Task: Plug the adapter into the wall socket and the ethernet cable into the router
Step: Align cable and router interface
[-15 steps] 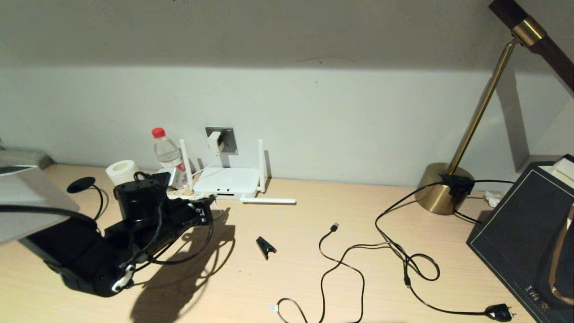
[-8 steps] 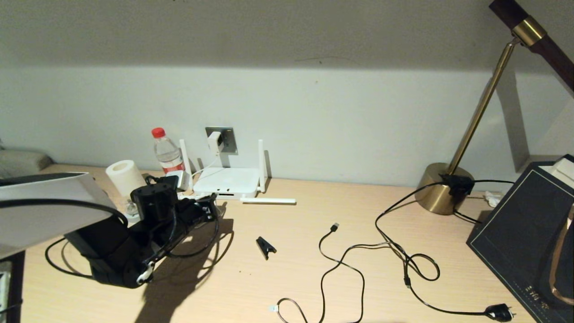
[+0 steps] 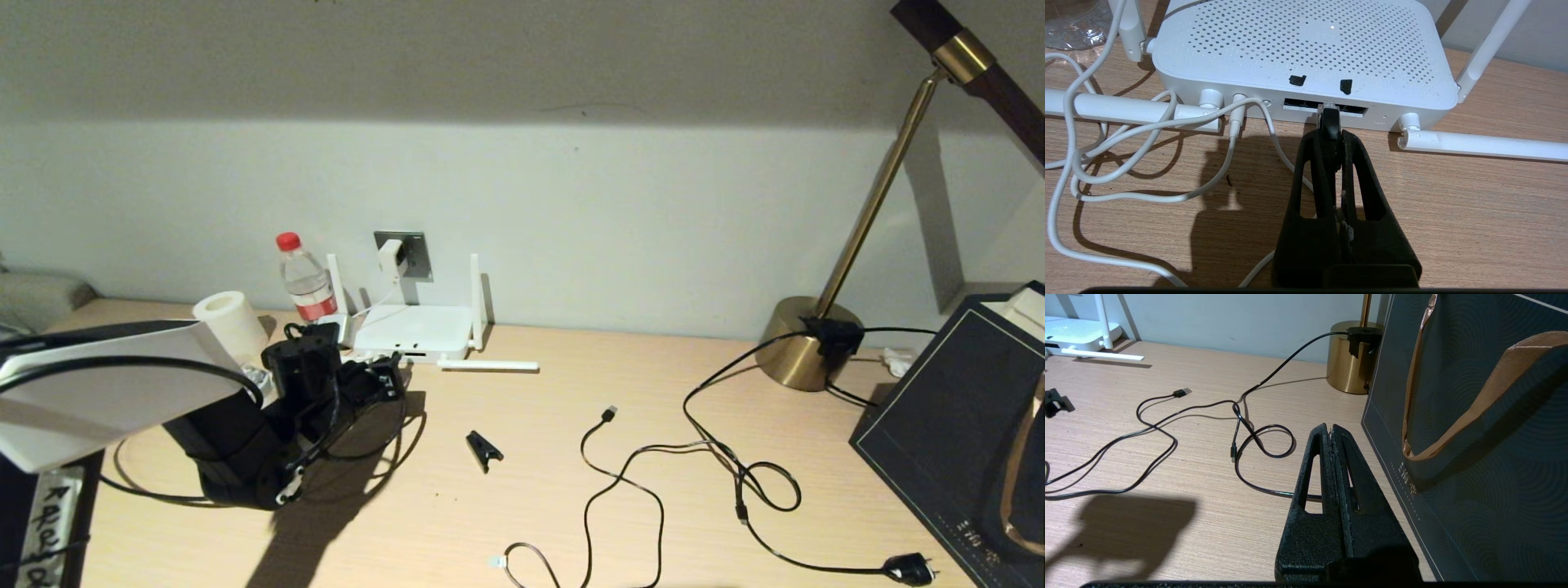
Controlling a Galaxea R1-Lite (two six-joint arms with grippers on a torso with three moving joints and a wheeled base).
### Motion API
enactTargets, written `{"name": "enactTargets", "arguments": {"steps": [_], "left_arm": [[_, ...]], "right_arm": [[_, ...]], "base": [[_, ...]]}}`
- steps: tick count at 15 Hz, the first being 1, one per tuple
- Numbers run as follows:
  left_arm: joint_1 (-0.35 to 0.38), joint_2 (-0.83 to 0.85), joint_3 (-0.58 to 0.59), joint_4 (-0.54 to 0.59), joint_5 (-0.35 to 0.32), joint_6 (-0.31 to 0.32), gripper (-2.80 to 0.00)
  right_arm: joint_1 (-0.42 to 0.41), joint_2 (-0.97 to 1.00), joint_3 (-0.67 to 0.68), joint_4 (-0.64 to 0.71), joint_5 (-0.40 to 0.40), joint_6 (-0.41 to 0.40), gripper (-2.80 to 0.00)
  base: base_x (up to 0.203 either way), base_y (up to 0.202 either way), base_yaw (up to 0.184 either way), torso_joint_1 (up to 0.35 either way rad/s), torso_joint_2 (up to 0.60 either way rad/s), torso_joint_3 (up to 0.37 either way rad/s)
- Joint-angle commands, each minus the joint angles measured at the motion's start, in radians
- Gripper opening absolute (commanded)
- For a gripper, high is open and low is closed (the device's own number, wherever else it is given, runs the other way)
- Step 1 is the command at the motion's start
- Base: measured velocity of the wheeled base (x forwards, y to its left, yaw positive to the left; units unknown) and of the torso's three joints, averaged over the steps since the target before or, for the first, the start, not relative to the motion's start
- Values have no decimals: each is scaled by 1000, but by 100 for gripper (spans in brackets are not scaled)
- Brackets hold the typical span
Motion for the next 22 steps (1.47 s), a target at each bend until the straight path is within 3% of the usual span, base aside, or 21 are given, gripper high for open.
{"name": "enactTargets", "arguments": {"steps": [1,11,22], "left_arm": [[2,14,-9,-5,0,-1,-280],[20,2,28,-9,-3,48,-280],[18,22,1,-9,-6,51,-280]], "right_arm": [[0,2,35,-1,0,0,-280],[0,2,35,-1,0,0,-280],[0,2,35,-1,0,0,-280]], "base": [[0,0,0,0,0,0],[0,0,0,0,0,0],[0,0,0,0,0,0]]}}
